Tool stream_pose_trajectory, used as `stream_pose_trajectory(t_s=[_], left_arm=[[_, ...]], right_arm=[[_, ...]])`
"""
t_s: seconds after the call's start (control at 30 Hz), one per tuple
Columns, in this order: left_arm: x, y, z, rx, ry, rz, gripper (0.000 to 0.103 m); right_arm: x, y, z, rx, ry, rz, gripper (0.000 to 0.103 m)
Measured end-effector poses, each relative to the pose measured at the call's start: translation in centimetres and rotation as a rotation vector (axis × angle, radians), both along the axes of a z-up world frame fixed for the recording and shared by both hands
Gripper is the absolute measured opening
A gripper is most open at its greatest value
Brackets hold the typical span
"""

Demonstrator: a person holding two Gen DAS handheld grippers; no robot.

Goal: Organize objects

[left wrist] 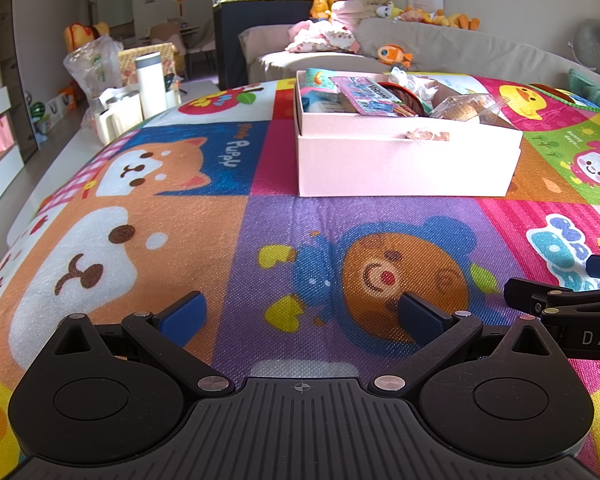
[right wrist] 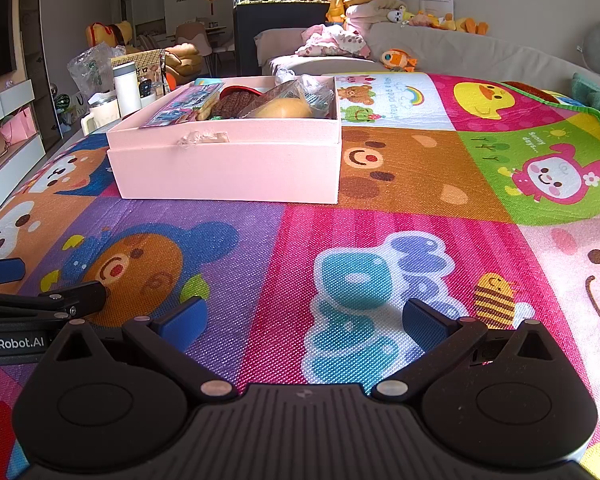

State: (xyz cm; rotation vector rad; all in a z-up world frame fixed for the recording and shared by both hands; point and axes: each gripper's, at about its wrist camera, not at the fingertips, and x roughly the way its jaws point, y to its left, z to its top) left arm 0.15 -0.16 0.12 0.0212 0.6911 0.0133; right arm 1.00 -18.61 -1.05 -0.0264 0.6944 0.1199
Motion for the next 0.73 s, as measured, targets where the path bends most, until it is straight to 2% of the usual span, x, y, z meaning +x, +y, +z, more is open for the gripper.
stream_pose_trajectory(t_s=[0.73], left_arm=[[0.08, -0.09, -0.04, -0.008, 0.0, 0.002, 0.103]], right_arm=[[-0.06, 0.08, -0.01, 0.0, 0.0, 0.0, 0.103]])
